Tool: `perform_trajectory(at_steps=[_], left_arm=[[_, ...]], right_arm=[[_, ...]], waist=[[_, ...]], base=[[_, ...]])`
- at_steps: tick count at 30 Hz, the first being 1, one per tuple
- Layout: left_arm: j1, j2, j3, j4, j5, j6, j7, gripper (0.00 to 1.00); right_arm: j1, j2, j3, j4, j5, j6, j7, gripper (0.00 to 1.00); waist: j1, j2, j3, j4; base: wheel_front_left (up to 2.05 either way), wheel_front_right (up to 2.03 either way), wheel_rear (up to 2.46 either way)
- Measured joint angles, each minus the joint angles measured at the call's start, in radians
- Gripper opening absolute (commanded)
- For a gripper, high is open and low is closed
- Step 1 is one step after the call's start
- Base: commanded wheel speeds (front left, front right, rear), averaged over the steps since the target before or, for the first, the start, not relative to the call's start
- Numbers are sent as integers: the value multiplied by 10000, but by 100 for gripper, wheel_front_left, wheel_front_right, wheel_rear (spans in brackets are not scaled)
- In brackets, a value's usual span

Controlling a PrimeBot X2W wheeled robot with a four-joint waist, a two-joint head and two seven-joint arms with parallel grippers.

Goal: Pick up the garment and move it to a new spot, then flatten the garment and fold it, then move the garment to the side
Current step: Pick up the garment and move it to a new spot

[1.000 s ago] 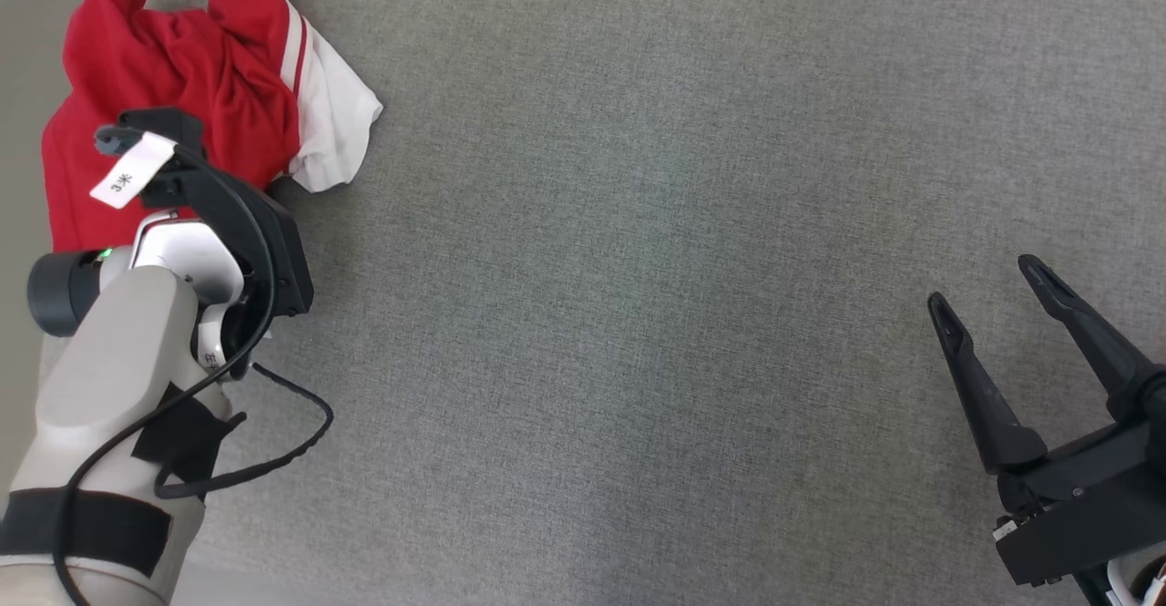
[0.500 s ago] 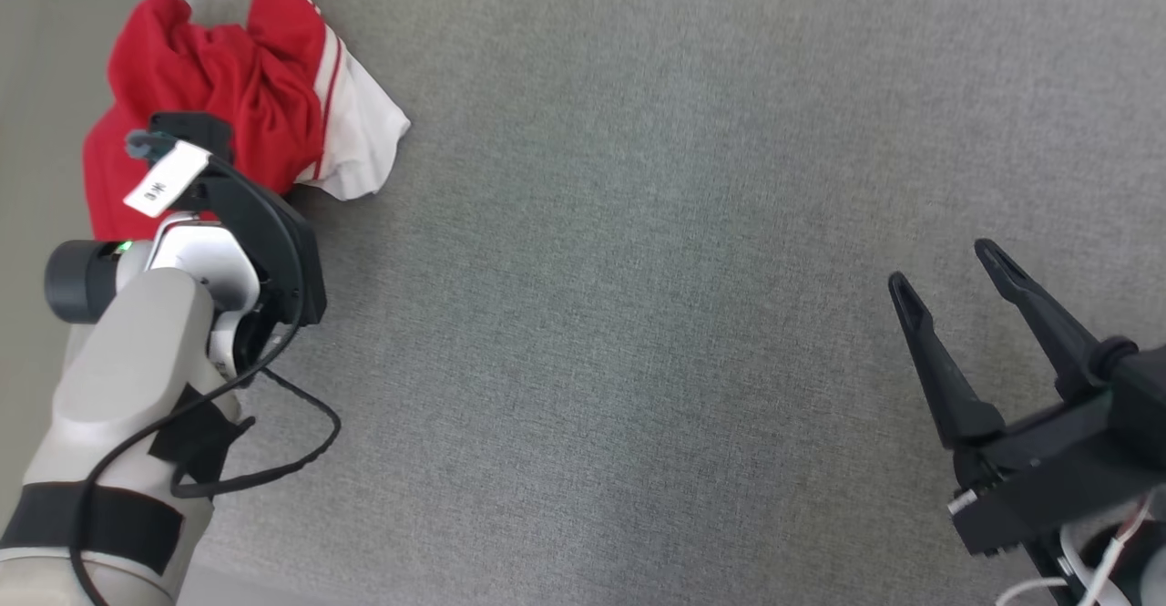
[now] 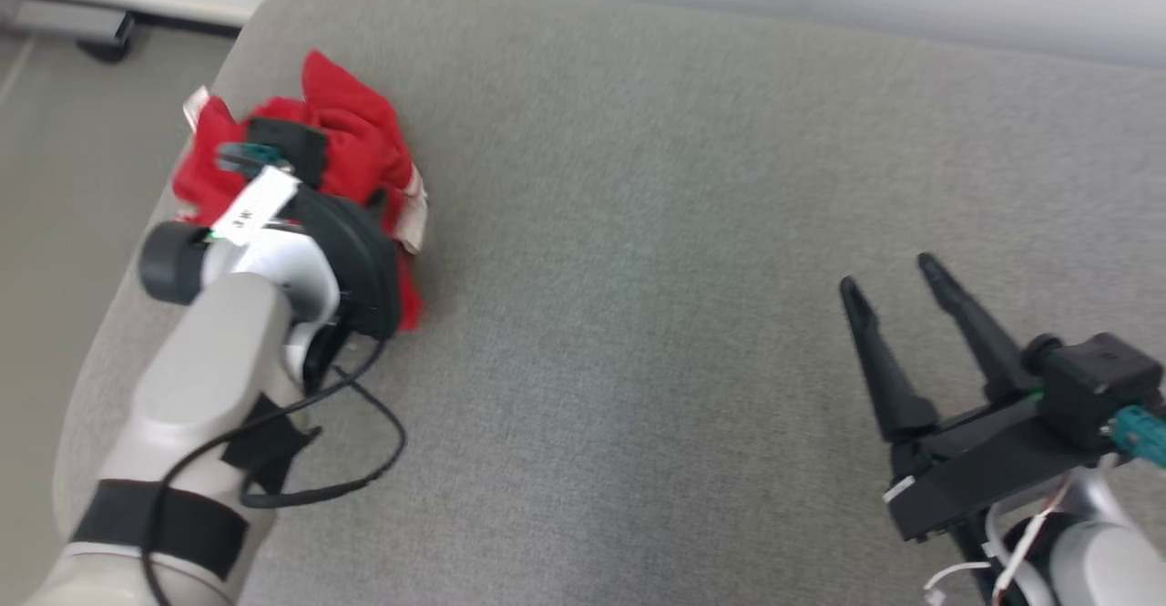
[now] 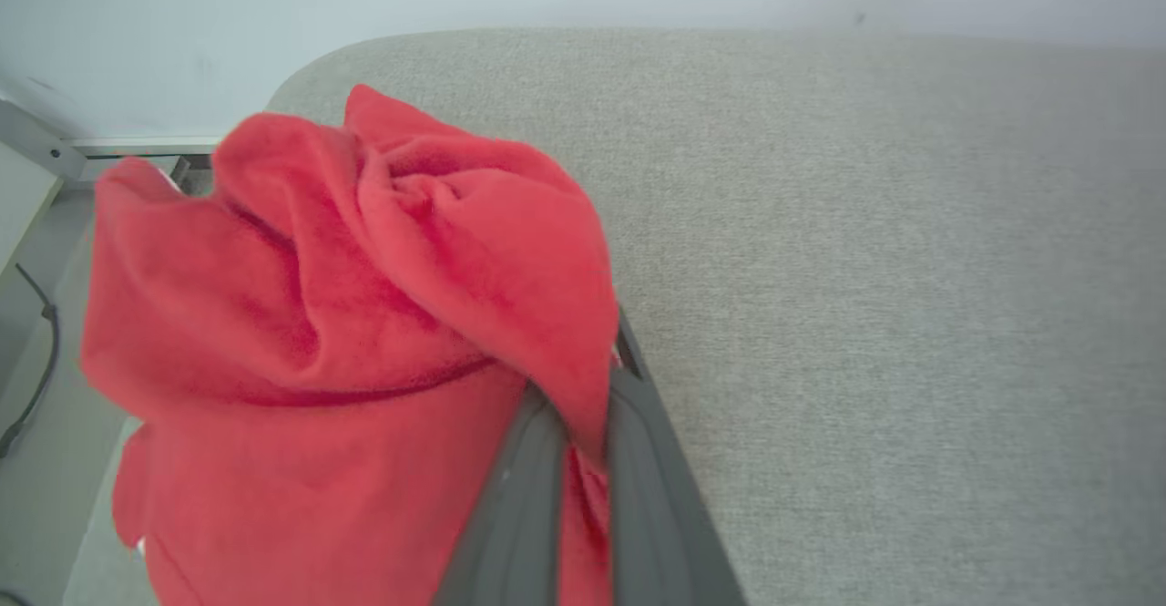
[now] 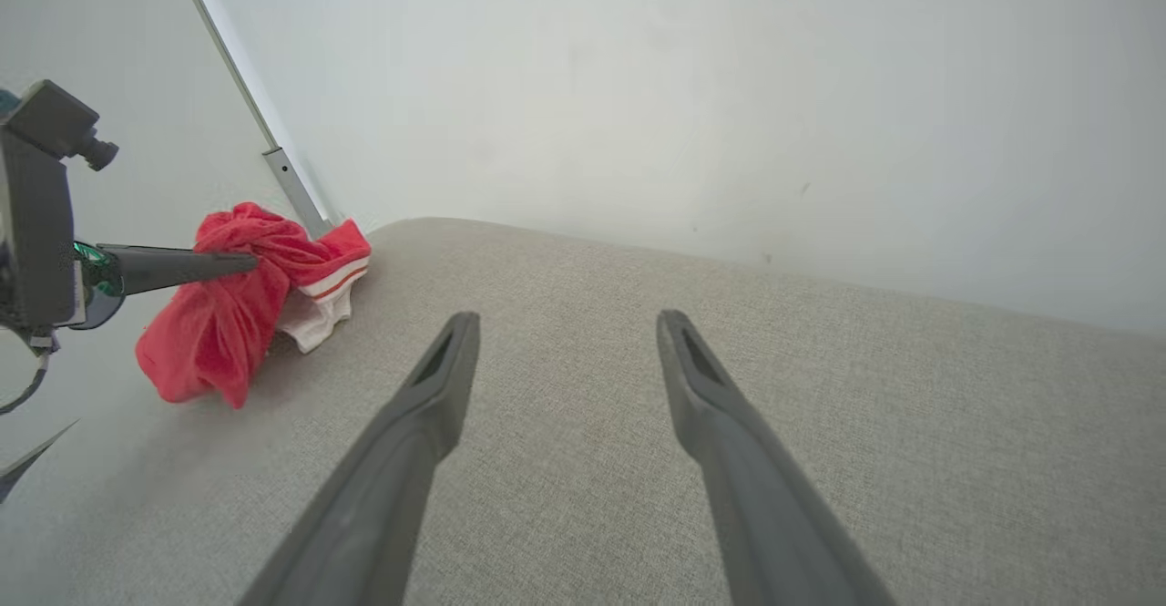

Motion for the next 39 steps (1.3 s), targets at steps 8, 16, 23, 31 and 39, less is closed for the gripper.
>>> perform_trajectory(at_steps=[8,16,23,31,39], left_arm=[[417,-740,-564,-291,-52,-284,-107,0],[1134,-1076,-1151,-1055,-571,-366,-268,0],[1502,-1072,-1829,-1912,-1049,-368,-267,0],[1470,-1051,-3317,-3858,-2082,-368,-261,0],[1151,-1026,-3877,-3766,-2518,79,-25,0]], right_arm=[[33,512,408,711,146,-8,-499,100],[592,694,516,802,148,-46,-830,100],[900,752,635,685,146,-117,-974,100],[896,836,924,696,148,-44,-1041,100],[639,936,1143,828,163,153,-1110,100]], waist=[[-1,-1,-938,-805],[-1,0,-1712,-1937],[-1,-1,-2169,-3039],[-1,-1,-2380,-4324],[1,-1,-2283,-5528]], base=[[0,0,0],[0,0,0],[0,0,0],[0,0,0],[0,0,0]])
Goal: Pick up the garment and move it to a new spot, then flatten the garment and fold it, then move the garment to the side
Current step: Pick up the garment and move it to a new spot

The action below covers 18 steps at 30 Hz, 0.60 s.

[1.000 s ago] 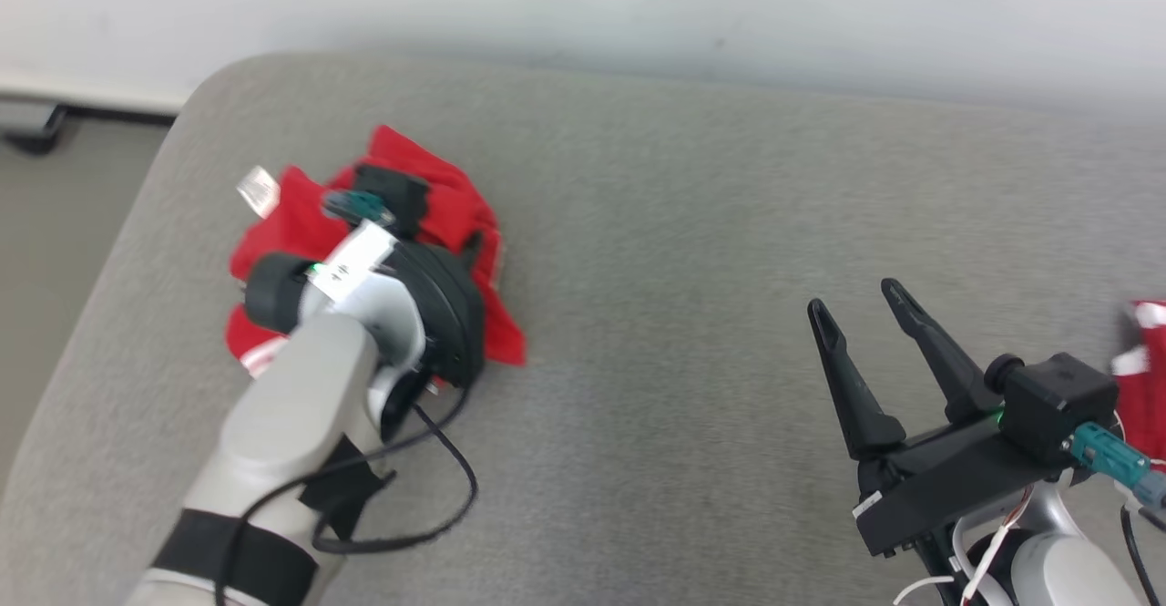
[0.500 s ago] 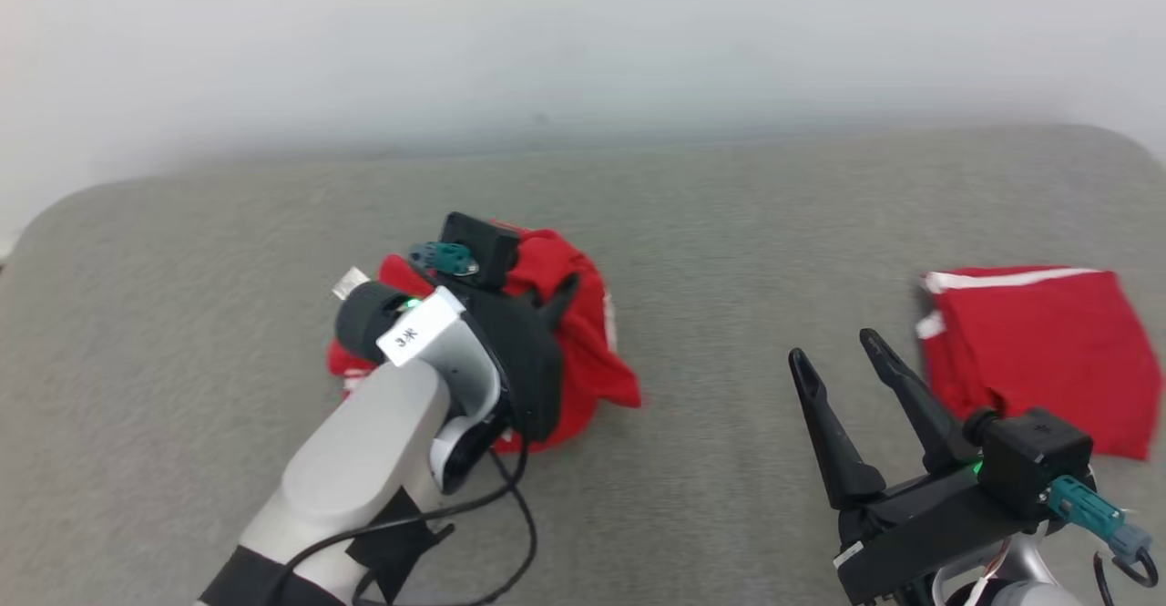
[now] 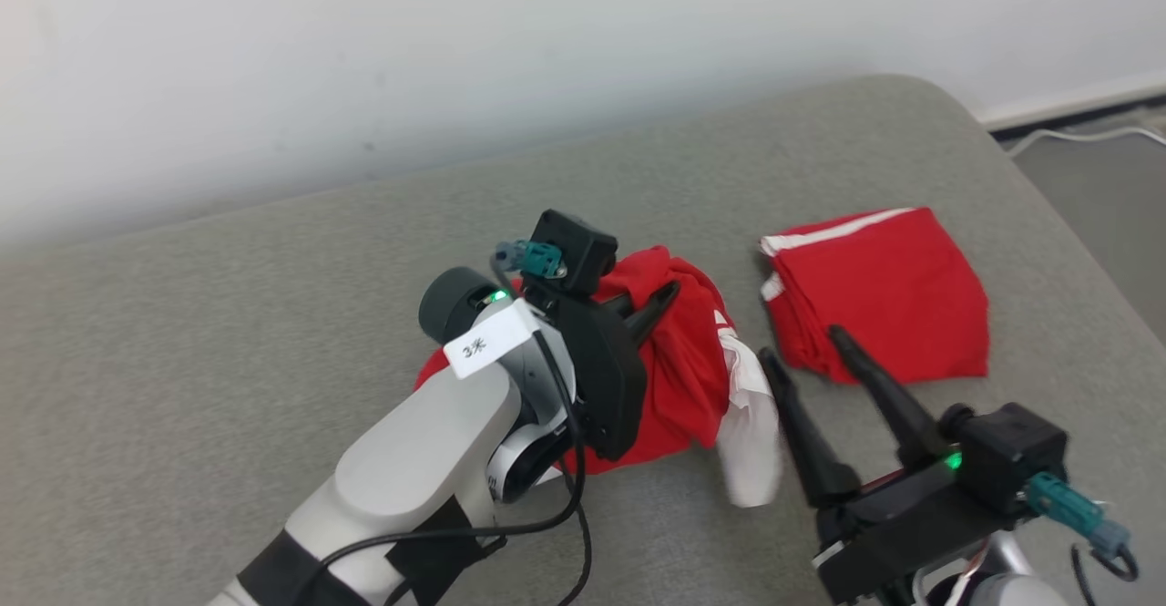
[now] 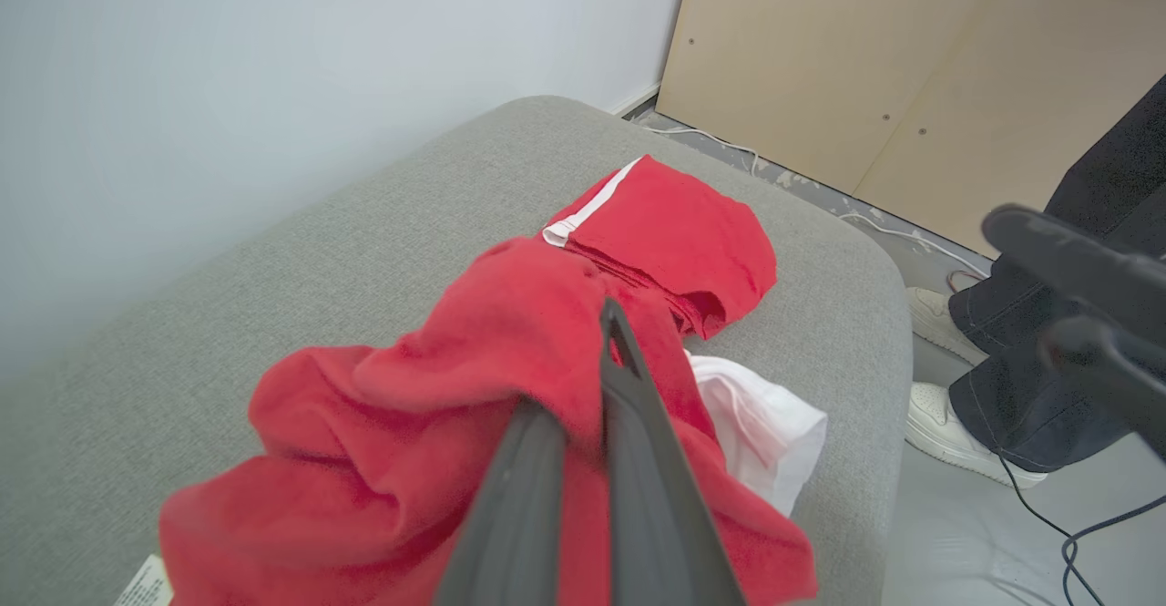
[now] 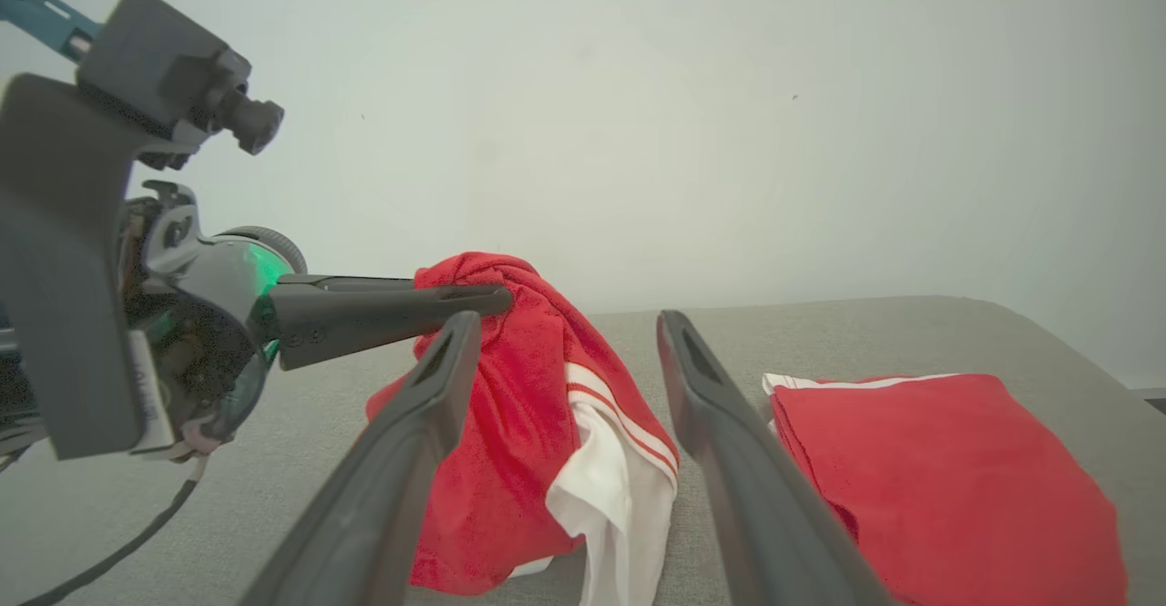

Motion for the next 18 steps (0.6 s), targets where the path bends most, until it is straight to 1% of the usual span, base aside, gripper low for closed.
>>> perform_trajectory(at_steps=[4,5,6,7,8,10,12,14,17,18], left_arm=[[-394,-29,-274,347,-94,100,44,0],[-470,-29,-276,512,-94,109,82,2],[-548,-25,-280,731,-88,138,142,19],[-586,-25,-276,926,-61,222,165,49],[-603,-17,-267,1129,-42,282,174,100],[-691,-19,-251,1630,150,380,259,100],[-779,-2,-257,1969,341,566,309,100],[-794,77,-286,2192,420,644,391,100],[-791,305,-320,2403,602,777,481,100],[-769,460,-330,2506,654,817,483,100]], right_arm=[[12,-81,-307,10,17,-6,-125,100],[11,-86,-330,21,36,-6,-165,100],[9,-86,-341,27,48,-6,-174,100],[9,-86,-353,35,58,-6,-192,100],[6,-88,-364,50,59,-6,-219,100],[3,-86,-384,84,59,-6,-249,100],[2,-90,-405,119,59,-6,-263,100],[1,-102,-437,136,59,-6,-334,100],[3,-142,-499,136,59,-6,-341,100],[2,-150,-495,151,59,-6,-347,100]], waist=[[0,0,196,-336],[0,1,255,-362],[1,0,312,-368],[1,1,357,-346],[2,2,388,-304],[2,2,425,-183],[2,2,433,-23],[2,2,429,162],[2,1,413,458],[2,1,396,665]], base=[[0,0,0],[0,0,0],[0,0,0],[0,0,0],[0,0,0],[0,0,0],[0,0,0],[0,0,0],[0,0,0],[0,0,0]])
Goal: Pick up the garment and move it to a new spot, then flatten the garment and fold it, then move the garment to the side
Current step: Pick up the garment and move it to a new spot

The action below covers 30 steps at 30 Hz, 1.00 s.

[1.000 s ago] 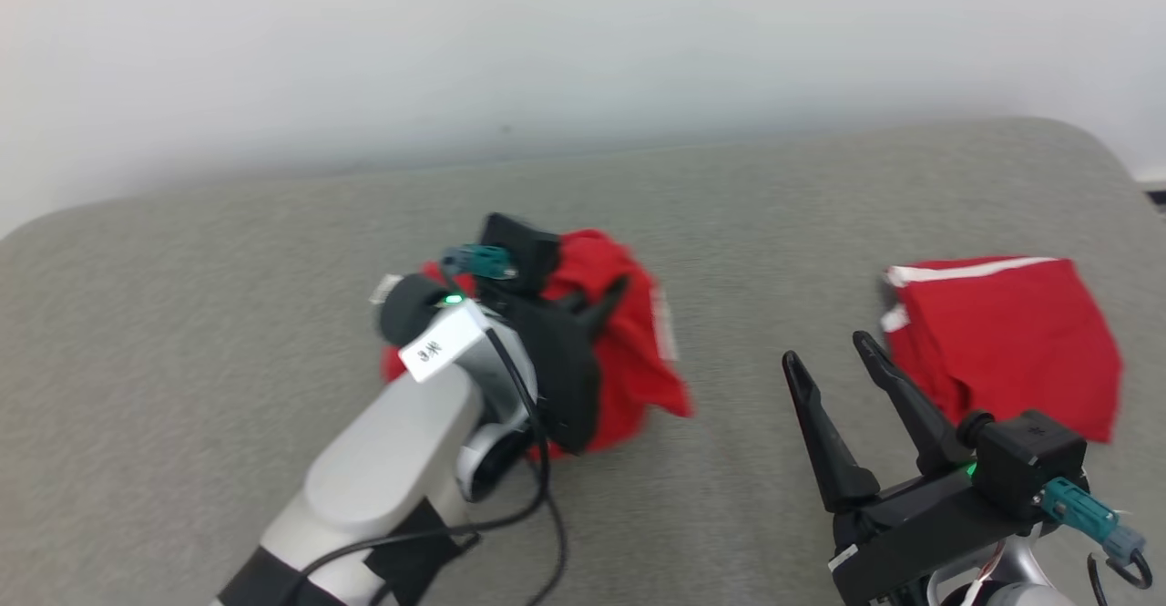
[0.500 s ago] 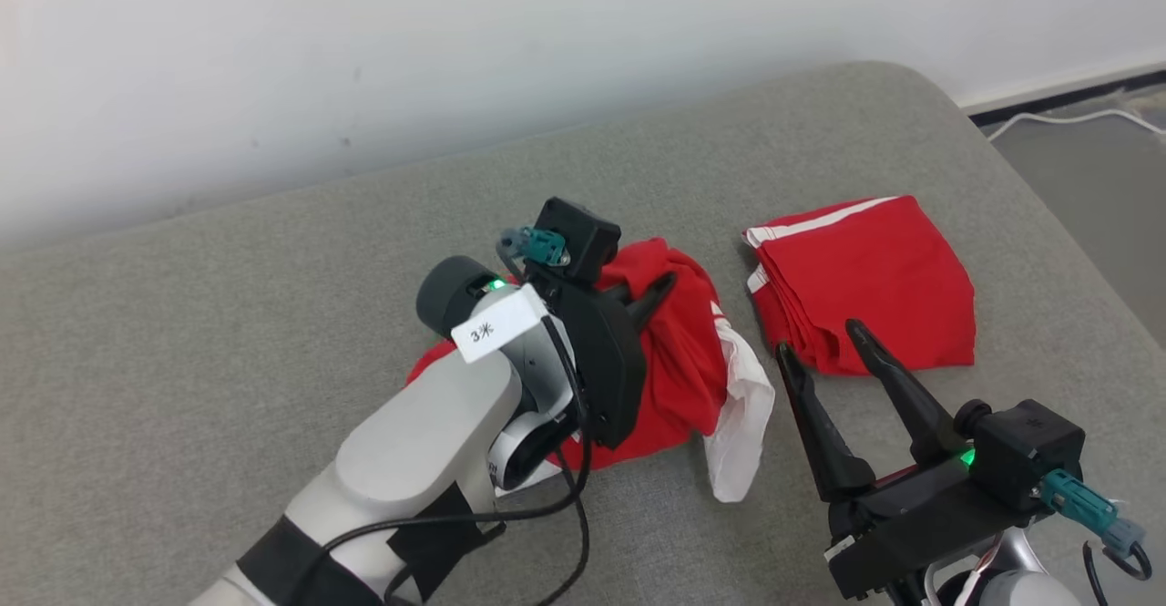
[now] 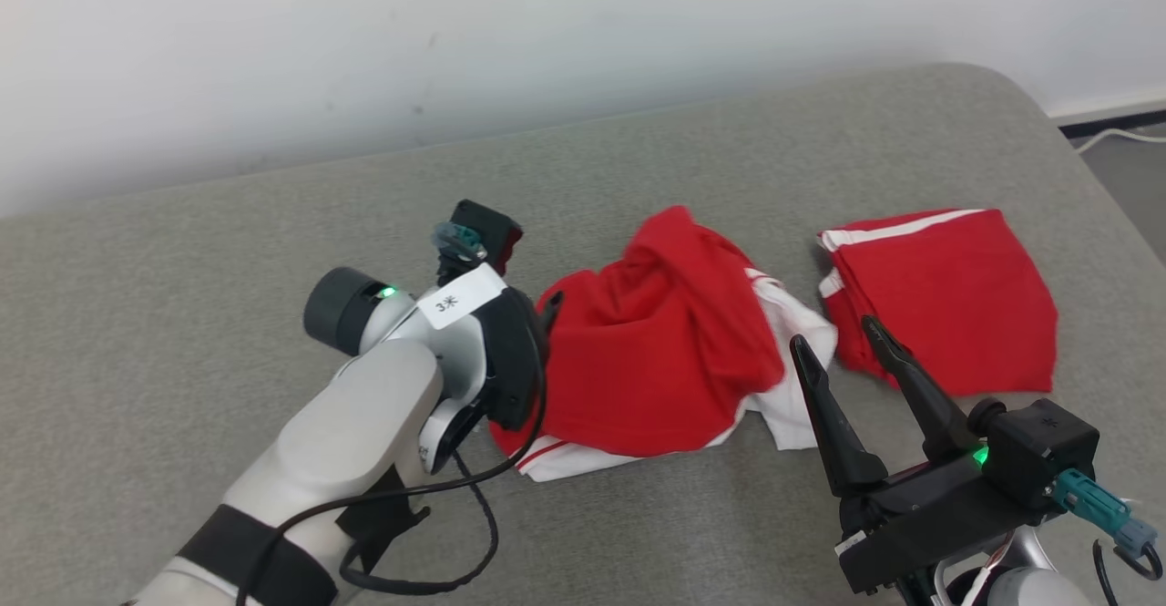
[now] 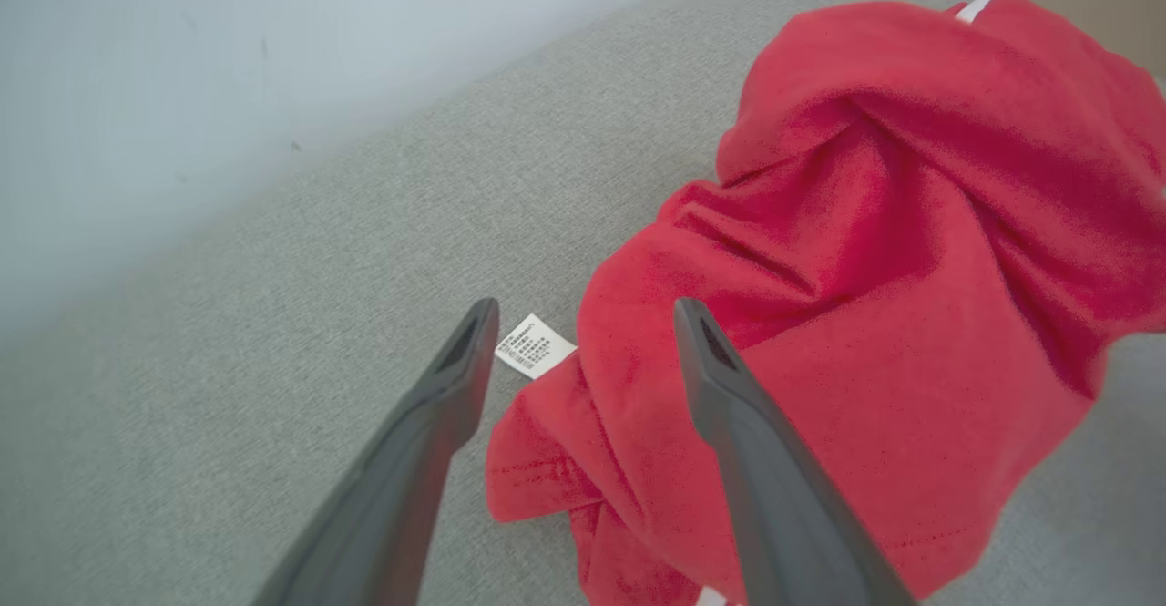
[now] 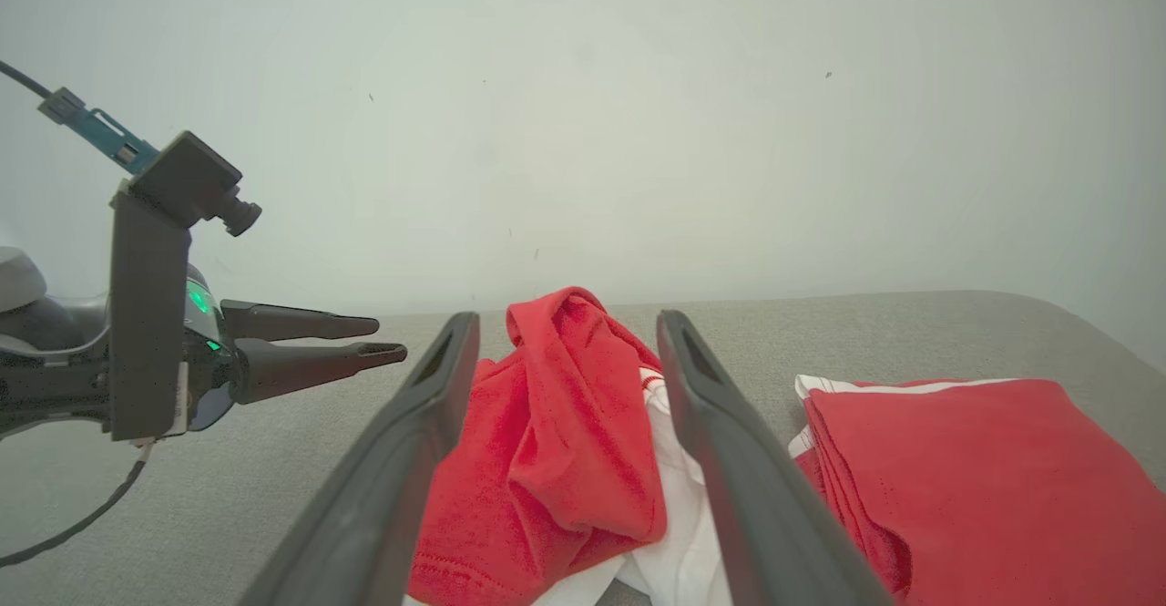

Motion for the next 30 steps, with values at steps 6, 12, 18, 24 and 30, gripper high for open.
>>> perform_trajectory(at_steps=[6,12,18,24,30], left_arm=[[377,479,117,-247,-4,215,-468,100],[1568,1095,796,-1348,-113,719,-2048,100],[3138,1544,1513,-2748,-640,871,-3691,100],[5215,1950,2109,-4232,-1080,1035,-5195,100],[6749,2119,2731,-5455,-1074,1141,-5106,100]], right_arm=[[7,15,69,59,-2,-12,-77,100],[22,54,136,263,0,-13,-94,100],[276,73,-173,334,59,-184,-305,100],[480,69,-805,485,305,-403,-541,100],[854,42,-1175,708,357,-579,-706,100]], waist=[[0,0,-104,581],[-3,0,-384,907],[-3,0,-681,1079],[-3,-1,-1018,1322],[-3,-1,-1269,1633]], base=[[0,0,0],[0,0,0],[0,0,0],[0,0,0],[0,0,0]])
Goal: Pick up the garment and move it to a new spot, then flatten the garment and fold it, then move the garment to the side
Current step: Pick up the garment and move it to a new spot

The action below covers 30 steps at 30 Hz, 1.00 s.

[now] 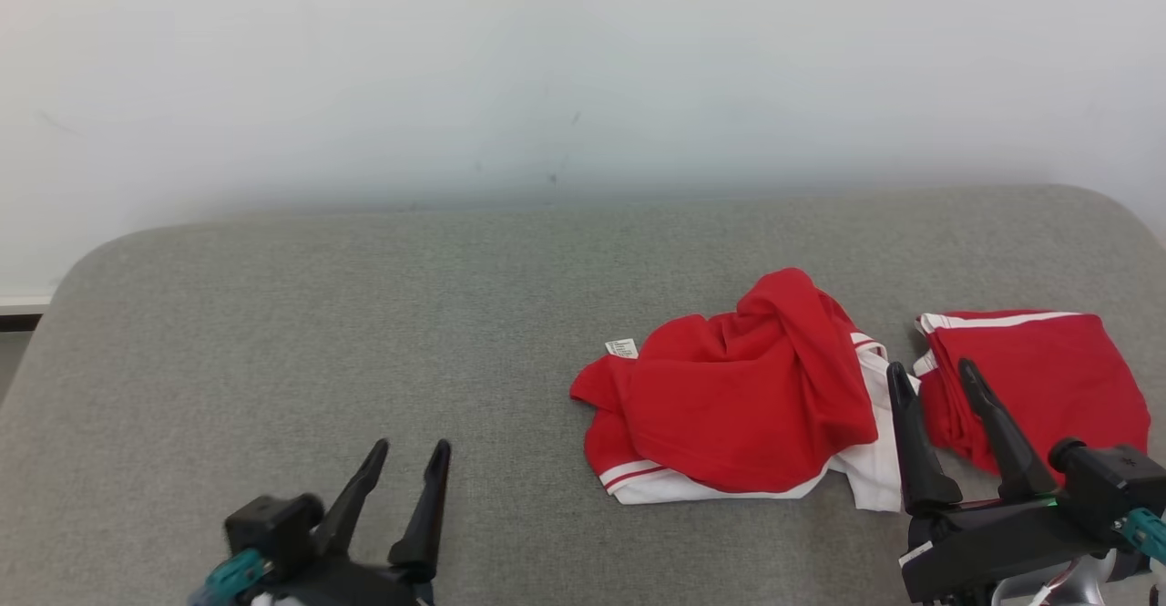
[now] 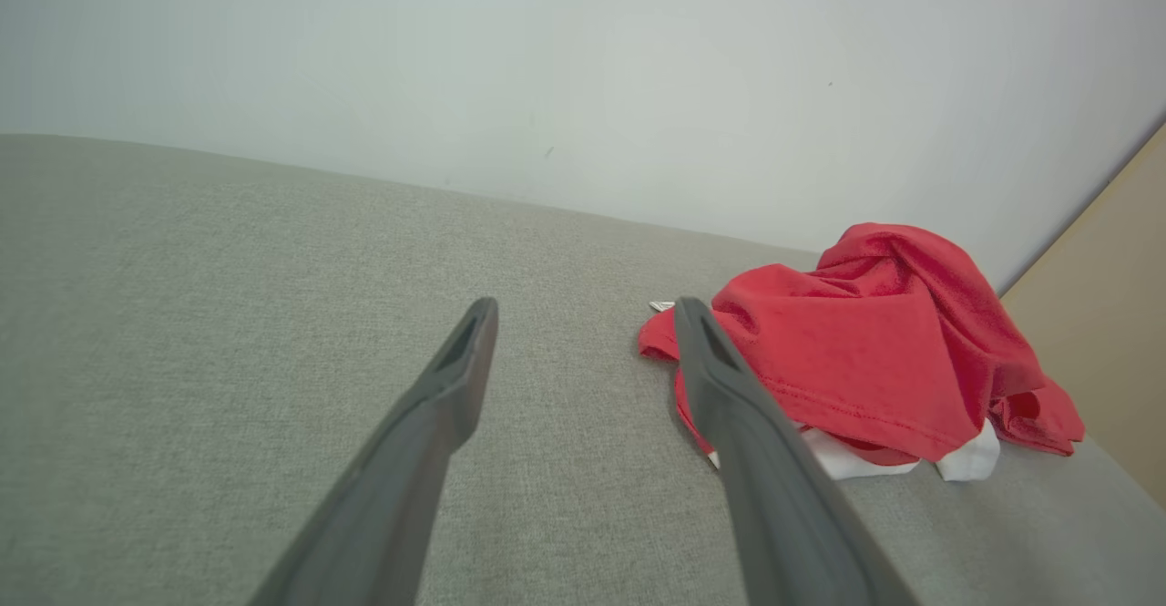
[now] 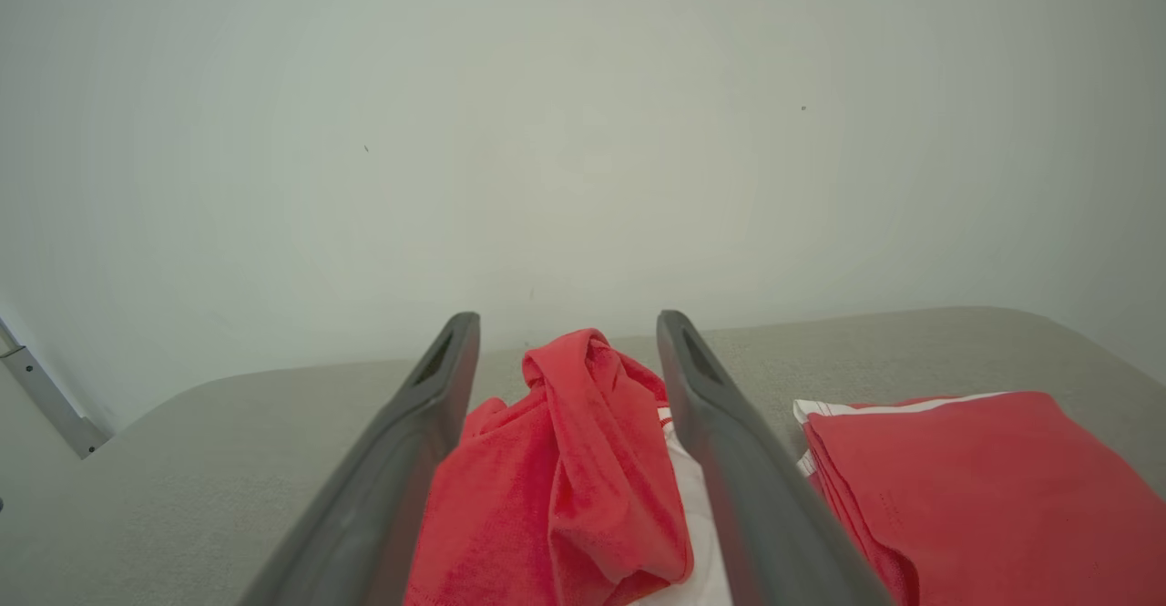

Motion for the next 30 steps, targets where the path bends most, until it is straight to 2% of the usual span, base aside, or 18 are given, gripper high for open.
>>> perform_trajectory(at_steps=[5,8,13,16,19,23,30], left_arm=[[751,213,740,-637,13,82,44,100],[1258,270,1505,-1126,79,84,46,100],[2066,-138,3296,-1346,548,86,44,100],[2349,-437,3854,-1530,577,86,44,100],[2395,-640,3845,-1789,497,86,44,100],[2534,-499,3218,-2063,433,84,46,100],[2661,-247,3219,-2424,523,86,90,100]], right_arm=[[-1,8,-121,151,84,-84,-81,100],[-8,36,-198,401,192,-140,-90,100],[-5,81,-437,621,299,-299,-251,100],[-5,94,-451,644,299,-301,-267,100],[-7,100,-472,662,301,-301,-341,100],[-46,92,-449,721,299,-311,-355,100],[-58,104,-353,878,299,-297,-428,100]], waist=[[0,0,-100,236],[0,0,-124,301],[1,0,-107,328],[1,0,-86,333],[2,0,-58,334],[2,0,-14,358],[2,0,32,381]], base=[[0,0,0],[0,0,0],[0,0,0],[0,0,0],[0,0,0],[0,0,0],[0,0,0]])
